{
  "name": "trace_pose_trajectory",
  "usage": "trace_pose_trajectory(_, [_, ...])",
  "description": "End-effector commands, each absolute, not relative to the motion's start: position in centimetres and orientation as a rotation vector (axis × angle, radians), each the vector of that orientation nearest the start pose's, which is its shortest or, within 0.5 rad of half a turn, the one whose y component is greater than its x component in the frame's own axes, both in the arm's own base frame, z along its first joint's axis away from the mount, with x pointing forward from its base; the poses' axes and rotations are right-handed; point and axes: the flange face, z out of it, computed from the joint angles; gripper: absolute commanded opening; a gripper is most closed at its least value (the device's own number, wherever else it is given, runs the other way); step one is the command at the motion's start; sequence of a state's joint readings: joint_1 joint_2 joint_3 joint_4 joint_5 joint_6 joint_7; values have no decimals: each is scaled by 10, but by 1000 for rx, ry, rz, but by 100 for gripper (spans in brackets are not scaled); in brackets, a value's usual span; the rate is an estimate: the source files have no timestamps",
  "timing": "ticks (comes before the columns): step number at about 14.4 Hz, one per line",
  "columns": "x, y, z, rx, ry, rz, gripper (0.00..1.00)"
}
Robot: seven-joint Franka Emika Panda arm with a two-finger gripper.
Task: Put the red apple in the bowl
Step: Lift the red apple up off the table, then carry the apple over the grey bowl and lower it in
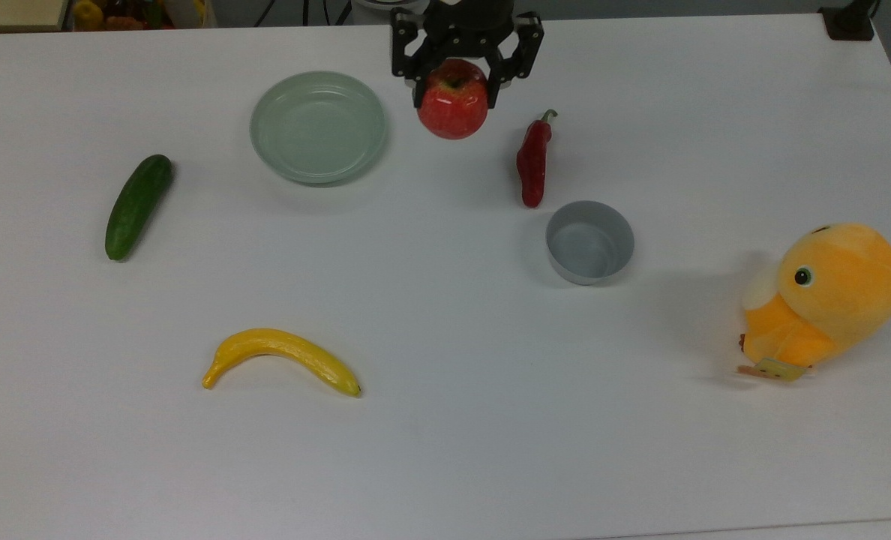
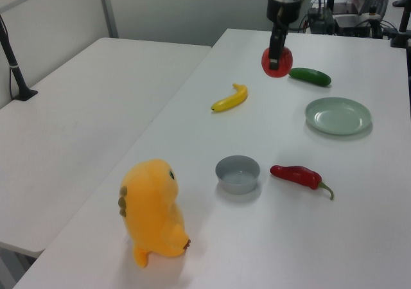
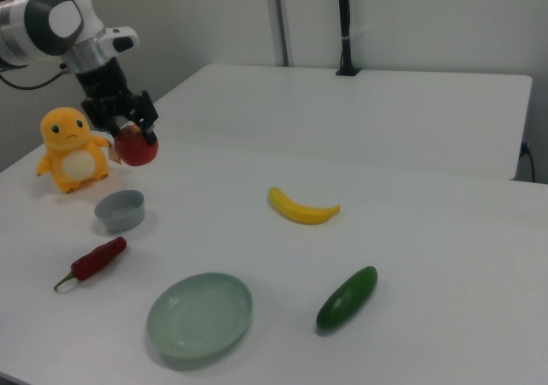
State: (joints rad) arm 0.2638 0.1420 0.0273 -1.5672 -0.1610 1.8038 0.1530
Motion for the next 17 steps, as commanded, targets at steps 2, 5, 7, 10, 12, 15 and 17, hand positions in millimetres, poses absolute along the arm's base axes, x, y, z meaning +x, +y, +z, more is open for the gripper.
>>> trace_pose_trajectory(2, [568, 186, 557, -3238, -253, -183, 16])
trace_pose_trajectory(5, [566, 203, 547, -3171, -223, -181, 16])
trace_pose_trajectory(7, [568, 215, 531, -3118, -202, -243, 16])
trace_pose_trajectory(10, [573, 227, 506, -3074, -202, -338, 16])
trace_pose_trajectory(12, [577, 243, 488, -3047, -156, -387, 16])
trace_pose_trajectory(15, [585, 266, 461, -3036, -149, -416, 16])
trace_pose_trajectory(17, [588, 274, 447, -3029, -161, -425, 16])
